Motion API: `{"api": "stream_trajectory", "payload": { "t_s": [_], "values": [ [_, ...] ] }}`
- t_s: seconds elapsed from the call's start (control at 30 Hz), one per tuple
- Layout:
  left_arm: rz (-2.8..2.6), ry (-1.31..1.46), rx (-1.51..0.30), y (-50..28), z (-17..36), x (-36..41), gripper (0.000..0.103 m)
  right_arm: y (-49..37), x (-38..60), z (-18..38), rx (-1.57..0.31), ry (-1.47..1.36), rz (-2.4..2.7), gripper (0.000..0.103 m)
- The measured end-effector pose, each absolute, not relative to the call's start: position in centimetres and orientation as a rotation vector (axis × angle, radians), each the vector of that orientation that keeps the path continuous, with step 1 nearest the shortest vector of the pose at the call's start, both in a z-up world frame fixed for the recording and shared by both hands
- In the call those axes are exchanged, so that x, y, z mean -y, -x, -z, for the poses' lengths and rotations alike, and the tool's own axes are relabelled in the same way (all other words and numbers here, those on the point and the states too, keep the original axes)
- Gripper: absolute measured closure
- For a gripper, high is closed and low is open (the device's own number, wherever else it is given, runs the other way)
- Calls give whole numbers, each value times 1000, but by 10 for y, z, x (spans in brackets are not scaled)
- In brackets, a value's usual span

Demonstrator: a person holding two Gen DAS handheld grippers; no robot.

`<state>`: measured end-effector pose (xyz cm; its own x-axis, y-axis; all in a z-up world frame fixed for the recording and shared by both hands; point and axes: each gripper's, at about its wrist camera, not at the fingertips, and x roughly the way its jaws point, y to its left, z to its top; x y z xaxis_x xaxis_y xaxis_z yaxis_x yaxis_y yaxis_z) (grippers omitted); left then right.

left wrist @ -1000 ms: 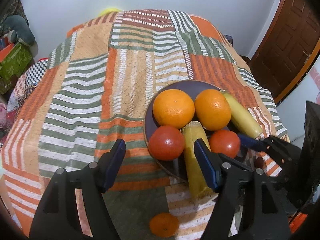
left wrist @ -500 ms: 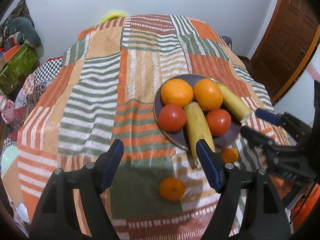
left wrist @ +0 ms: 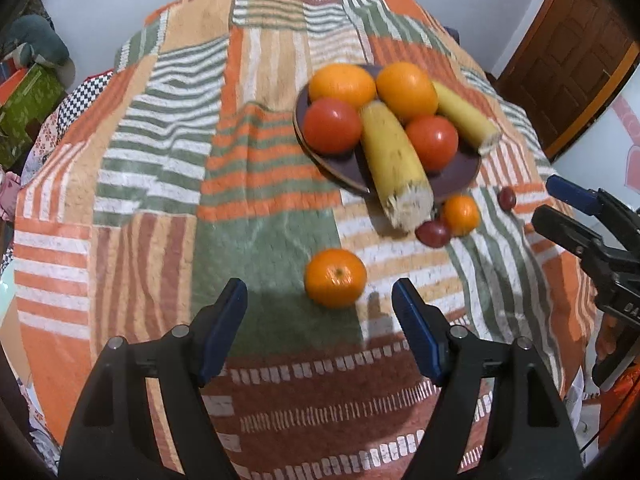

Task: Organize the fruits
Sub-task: 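Move the left tool to a small mandarin while the right tool approaches another mandarin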

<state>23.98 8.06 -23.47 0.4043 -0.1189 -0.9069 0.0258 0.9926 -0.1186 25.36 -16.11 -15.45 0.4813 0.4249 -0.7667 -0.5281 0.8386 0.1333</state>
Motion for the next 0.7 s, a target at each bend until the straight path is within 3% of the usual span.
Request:
{"api": "stream_trajectory", "payload": {
  "t_s": [0.13, 0.27, 0.4, 0.7],
  "values": [
    [91, 70, -1153, -241, 241, -73, 28, -250, 164, 160, -912, 111, -596, 40],
    [101, 31, -1134, -243, 242, -66, 40, -247, 159, 166, -923, 118, -621, 52],
    [104, 24, -1139, -244, 247, -66, 43, -248, 154, 173, -943, 115, -635, 62],
    [121, 64, -1162, -249, 261, -74, 60, -257, 140, 189, -983, 117, -661, 69]
  ]
}}
